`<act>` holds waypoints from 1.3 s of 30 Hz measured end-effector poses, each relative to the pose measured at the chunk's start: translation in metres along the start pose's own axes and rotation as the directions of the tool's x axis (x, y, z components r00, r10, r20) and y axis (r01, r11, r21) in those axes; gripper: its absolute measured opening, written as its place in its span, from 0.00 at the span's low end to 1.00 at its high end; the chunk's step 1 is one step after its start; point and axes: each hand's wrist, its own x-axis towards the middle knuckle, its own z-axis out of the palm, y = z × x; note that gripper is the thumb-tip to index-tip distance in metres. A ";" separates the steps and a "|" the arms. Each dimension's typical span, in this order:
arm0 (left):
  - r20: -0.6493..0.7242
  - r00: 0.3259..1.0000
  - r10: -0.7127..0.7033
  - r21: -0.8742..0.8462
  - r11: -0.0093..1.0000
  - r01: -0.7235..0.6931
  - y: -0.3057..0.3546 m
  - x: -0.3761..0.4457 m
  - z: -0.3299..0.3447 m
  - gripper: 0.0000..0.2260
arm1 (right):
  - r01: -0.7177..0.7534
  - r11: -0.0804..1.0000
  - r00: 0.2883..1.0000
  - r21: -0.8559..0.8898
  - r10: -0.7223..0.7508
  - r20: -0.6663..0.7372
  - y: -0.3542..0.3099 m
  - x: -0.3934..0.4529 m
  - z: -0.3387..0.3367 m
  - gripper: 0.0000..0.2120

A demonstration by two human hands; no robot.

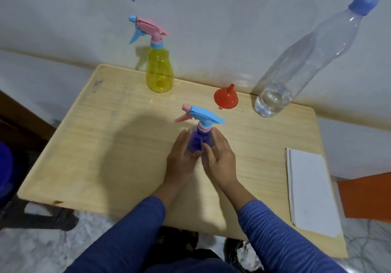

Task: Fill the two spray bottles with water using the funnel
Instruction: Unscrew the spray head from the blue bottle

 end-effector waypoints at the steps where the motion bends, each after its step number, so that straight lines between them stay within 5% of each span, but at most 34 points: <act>1: -0.005 1.000 -0.012 0.051 0.999 0.012 -0.002 0.003 0.002 0.29 | -0.018 1.000 0.999 0.016 0.018 -0.031 -0.003 0.000 -0.002 0.27; 4: -0.008 1.000 -0.016 0.123 0.992 0.017 -0.005 0.007 0.004 0.33 | -0.043 0.981 0.984 0.188 0.074 -0.160 -0.021 0.003 -0.013 0.38; 6: -0.020 0.999 -0.046 0.010 0.999 0.046 -0.003 0.006 0.004 0.34 | 0.022 0.967 0.981 0.255 0.028 -0.192 -0.034 0.007 -0.017 0.41; 14: -0.057 0.990 -0.128 -0.106 0.987 0.121 0.008 0.004 -0.001 0.32 | 0.230 0.957 0.967 0.176 -0.205 -0.153 -0.038 0.032 -0.016 0.30; 23: -0.067 0.986 -0.154 -0.193 0.971 0.139 0.013 0.001 -0.005 0.30 | 0.324 0.937 0.923 0.128 -0.343 0.173 -0.035 0.046 -0.042 0.33; 35: -0.035 0.984 -0.174 -0.195 0.967 0.164 0.006 0.003 -0.001 0.34 | 0.297 0.936 0.925 0.188 -0.331 0.188 -0.044 0.051 -0.047 0.32; 39: -0.023 0.985 -0.171 -0.236 0.958 0.161 0.009 0.003 -0.004 0.33 | 0.239 0.945 0.901 0.224 -0.301 0.312 -0.043 0.055 -0.057 0.33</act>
